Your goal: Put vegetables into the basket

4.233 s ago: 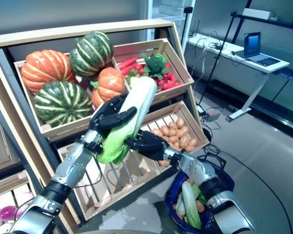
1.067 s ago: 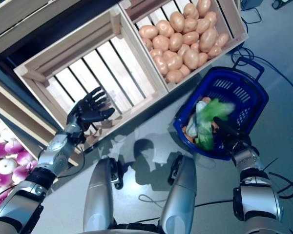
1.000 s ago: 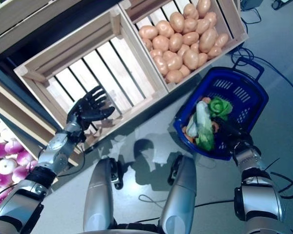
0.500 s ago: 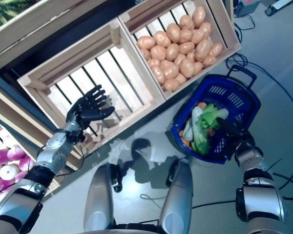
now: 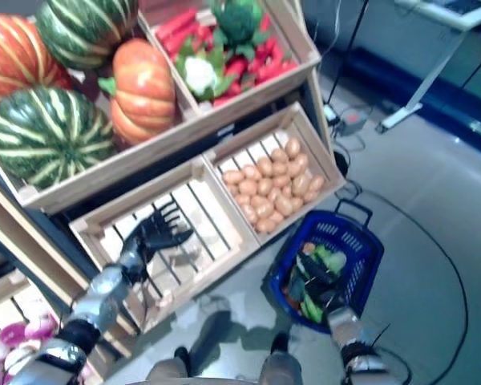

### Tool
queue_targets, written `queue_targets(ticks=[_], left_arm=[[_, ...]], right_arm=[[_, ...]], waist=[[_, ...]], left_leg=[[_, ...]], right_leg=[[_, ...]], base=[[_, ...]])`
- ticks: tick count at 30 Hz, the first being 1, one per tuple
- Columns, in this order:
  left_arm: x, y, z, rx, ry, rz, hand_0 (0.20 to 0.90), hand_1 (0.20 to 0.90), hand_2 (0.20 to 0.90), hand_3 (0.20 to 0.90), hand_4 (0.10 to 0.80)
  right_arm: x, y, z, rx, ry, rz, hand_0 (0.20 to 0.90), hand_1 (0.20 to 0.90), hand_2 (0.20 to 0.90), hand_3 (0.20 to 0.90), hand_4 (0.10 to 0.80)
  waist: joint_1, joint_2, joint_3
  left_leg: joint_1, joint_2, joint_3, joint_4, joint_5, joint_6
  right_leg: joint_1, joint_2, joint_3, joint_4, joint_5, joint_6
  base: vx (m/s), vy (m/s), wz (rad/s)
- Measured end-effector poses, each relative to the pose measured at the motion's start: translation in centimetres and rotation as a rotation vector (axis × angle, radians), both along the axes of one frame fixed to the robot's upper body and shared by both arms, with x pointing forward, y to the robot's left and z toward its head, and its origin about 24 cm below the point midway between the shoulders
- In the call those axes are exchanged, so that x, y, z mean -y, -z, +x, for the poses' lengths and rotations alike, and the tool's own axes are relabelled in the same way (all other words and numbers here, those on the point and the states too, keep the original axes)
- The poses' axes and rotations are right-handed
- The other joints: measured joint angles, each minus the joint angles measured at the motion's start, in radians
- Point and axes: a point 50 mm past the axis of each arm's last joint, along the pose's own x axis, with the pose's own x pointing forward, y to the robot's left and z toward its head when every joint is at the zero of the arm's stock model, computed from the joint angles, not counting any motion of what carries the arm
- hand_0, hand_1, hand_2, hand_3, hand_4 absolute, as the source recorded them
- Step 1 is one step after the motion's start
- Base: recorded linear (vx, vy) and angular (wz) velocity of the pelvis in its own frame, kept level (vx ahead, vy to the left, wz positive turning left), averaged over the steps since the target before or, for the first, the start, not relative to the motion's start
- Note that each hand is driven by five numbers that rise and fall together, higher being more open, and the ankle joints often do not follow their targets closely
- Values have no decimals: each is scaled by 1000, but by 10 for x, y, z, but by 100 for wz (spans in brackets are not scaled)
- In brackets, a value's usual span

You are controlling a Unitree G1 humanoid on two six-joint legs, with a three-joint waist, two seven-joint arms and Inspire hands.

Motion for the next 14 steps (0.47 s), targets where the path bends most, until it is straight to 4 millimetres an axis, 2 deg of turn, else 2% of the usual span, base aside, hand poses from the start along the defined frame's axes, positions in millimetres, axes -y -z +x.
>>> queue_targets(ticks=[3, 6, 11, 14], left_arm=[[-2, 20, -27, -79, -6, 49, 900, 900, 900, 900, 800], [2, 36, -47, -142, -8, 39, 900, 900, 900, 900, 800], [10, 60, -74, -226, -17, 12, 900, 900, 900, 900, 800], [17, 69, -84, -250, 17, 23, 900, 900, 900, 900, 800]], right_arm=[[-36, 3, -13, 27, -80, 43, 900, 900, 900, 900, 800], [-58, 5, -22, 30, -139, 76, 900, 900, 900, 900, 800], [-76, 5, -27, 39, -218, 53, 900, 900, 900, 900, 800], [-81, 8, -33, 32, -202, 61, 900, 900, 900, 900, 800]], waist=[[-12, -5, -24], [-18, -17, -66], [-23, -30, -98], [-27, -34, -104]], left_leg=[[59, -12, 0, -77, 21, 2], [79, -26, 2, -117, 35, 4], [102, -30, 11, -137, 42, 5], [105, -30, 9, -141, 50, 5]], right_leg=[[63, 11, 1, -103, 45, 10], [95, 11, 3, -166, 70, 19], [105, 12, 27, -169, 70, 20], [106, 12, 30, -169, 70, 20]], base=[[77, -2, -8], [36, -2, 2], [23, 19, -3], [25, 22, 0]])
